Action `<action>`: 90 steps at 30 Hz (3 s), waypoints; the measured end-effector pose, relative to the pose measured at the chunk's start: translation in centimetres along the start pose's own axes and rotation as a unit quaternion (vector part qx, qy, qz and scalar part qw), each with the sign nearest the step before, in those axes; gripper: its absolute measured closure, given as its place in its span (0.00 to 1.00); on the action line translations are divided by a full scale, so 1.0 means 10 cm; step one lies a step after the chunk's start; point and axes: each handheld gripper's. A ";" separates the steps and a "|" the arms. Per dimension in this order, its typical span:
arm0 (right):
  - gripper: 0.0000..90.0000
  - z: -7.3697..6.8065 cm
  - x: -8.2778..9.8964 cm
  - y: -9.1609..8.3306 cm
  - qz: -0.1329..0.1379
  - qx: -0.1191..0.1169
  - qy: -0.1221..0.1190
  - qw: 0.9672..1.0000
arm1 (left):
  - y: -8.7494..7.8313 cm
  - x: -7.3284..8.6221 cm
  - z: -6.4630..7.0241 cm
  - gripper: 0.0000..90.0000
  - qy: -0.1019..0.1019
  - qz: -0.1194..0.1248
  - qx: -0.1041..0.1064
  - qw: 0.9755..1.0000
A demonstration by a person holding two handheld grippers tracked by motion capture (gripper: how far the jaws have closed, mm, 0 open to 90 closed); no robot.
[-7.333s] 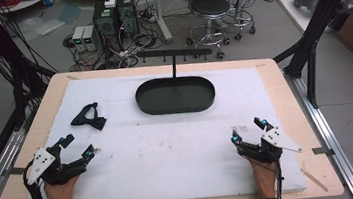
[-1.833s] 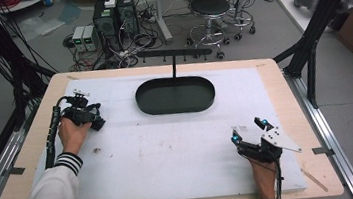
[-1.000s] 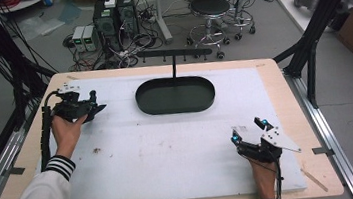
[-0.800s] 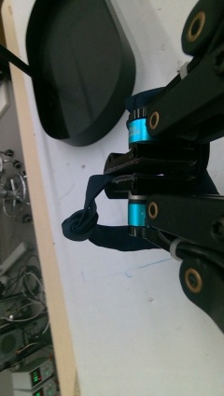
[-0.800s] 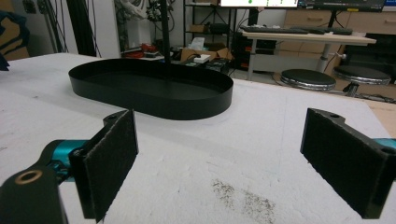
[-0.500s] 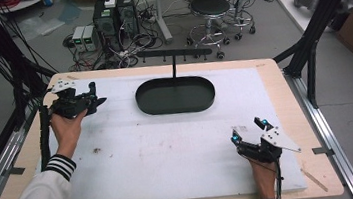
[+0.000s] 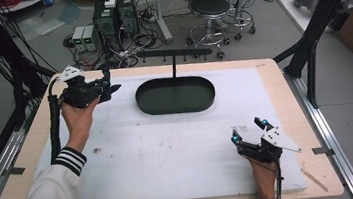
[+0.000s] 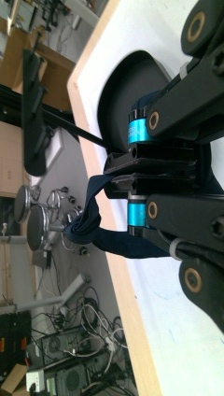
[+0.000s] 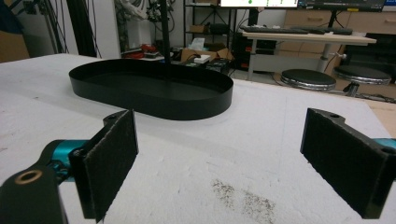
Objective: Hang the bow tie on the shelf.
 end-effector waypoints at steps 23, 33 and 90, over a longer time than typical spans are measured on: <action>0.11 0.01 0.01 -0.02 0.012 0.001 0.008 1.000 | 0.46 -0.36 0.45 0.95 0.016 0.025 0.033 0.999; 0.11 0.03 0.01 -0.03 0.015 0.002 0.015 1.000 | 0.61 -0.42 0.52 0.95 0.013 0.031 0.027 0.999; 0.11 0.05 0.02 -0.04 0.024 0.001 0.030 0.999 | 1.34 -0.15 0.78 0.95 0.042 -0.037 0.019 0.998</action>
Point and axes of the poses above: each handheld gripper's, and its own axes: y roughly forward along the jaws, x roughly out of its underside, z roughly to its right, and after that the axes turned 1 degree about -z, right-handed
